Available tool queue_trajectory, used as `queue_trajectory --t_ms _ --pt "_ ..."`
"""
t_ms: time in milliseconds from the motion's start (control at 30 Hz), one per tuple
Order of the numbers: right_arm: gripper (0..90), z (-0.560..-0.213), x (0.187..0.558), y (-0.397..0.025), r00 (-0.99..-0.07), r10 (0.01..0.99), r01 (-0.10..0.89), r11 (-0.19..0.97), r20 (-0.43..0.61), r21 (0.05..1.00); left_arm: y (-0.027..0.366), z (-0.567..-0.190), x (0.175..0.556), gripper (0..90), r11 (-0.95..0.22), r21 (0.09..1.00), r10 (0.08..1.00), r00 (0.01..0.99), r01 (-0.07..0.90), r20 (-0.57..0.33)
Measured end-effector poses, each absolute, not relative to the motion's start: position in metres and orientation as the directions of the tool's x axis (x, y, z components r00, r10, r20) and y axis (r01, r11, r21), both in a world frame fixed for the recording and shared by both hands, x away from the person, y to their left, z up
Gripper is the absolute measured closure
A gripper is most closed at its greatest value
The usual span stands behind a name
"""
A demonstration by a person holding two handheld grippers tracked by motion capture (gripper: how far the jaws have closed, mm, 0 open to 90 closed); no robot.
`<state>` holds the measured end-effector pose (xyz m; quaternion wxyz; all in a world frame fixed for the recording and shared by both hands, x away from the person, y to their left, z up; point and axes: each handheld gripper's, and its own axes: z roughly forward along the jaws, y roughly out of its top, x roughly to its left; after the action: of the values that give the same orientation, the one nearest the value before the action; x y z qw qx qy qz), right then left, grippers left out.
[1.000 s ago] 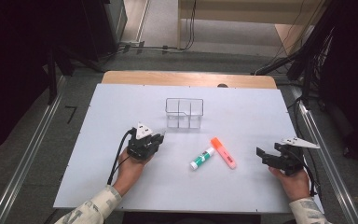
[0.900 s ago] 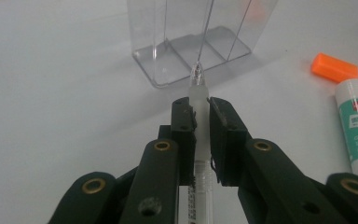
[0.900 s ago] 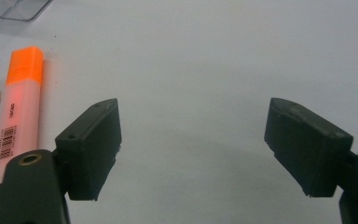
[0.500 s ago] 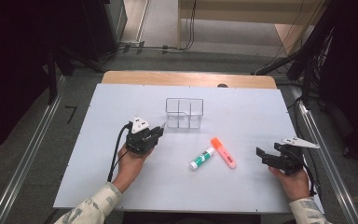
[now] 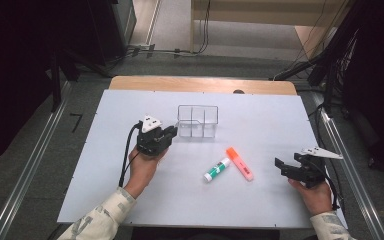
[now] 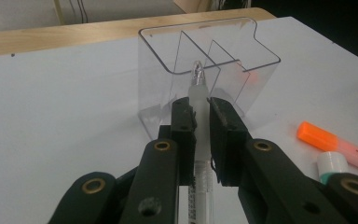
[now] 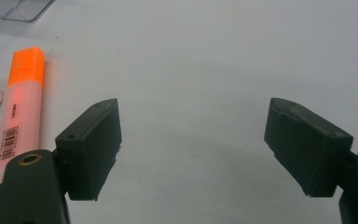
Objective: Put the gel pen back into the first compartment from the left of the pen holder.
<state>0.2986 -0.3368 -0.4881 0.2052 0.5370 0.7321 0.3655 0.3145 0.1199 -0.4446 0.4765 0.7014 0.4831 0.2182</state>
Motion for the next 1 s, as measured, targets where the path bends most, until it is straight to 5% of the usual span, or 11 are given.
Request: queue_trajectory --t_ms 1000 --pt "17.5 -0.488 0.299 -0.335 -0.347 0.933 0.634 0.159 0.094 0.757 0.106 -0.415 0.357 81.6 -0.081 0.879 0.896 0.420 0.471 -0.142"
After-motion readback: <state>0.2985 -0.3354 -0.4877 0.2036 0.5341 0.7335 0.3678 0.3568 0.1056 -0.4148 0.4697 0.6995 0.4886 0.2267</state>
